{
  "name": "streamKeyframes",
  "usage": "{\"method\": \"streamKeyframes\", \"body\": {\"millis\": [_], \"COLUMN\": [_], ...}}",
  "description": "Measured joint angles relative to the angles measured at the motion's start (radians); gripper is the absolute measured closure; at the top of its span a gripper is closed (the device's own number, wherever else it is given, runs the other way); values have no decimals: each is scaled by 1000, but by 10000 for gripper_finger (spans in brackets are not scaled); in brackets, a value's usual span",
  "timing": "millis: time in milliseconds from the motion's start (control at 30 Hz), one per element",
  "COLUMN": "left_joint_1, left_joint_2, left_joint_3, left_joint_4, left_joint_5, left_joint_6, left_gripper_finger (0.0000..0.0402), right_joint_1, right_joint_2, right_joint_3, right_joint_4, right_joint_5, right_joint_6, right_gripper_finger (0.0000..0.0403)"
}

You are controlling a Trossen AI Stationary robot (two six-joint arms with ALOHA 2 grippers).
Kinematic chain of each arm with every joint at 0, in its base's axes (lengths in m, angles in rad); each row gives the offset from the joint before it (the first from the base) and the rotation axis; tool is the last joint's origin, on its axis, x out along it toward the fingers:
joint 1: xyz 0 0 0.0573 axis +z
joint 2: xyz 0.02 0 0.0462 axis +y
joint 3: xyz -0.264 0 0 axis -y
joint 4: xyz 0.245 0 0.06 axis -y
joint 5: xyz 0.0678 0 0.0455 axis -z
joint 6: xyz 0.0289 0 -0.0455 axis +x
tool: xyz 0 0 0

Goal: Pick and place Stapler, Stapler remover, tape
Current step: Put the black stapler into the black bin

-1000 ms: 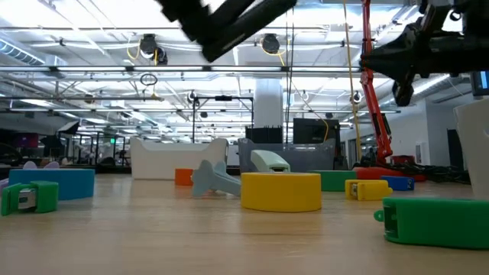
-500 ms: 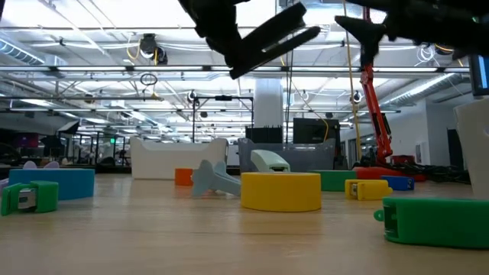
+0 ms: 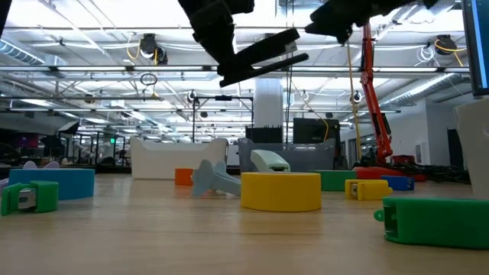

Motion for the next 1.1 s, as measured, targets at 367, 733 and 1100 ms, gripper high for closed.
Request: {"method": "streamKeyframes", "body": {"millis": [367, 733, 1100], "left_joint_1": [32, 31, 22], "left_joint_2": [0, 0, 0], "left_joint_3": [0, 0, 0], "left_joint_4": [-35, -34, -23], "left_joint_5": [-16, -14, 14], "left_joint_6": [-49, -43, -24], "left_gripper_finger": [268, 268, 268], "right_joint_1": [3, 10, 13], "right_joint_2": [191, 219, 278], "right_joint_3": [199, 223, 223], "right_joint_4": [-196, -191, -167], "right_joint_5": [82, 100, 74], "right_joint_6": [-103, -122, -119], "right_gripper_finger": [210, 173, 129]}}
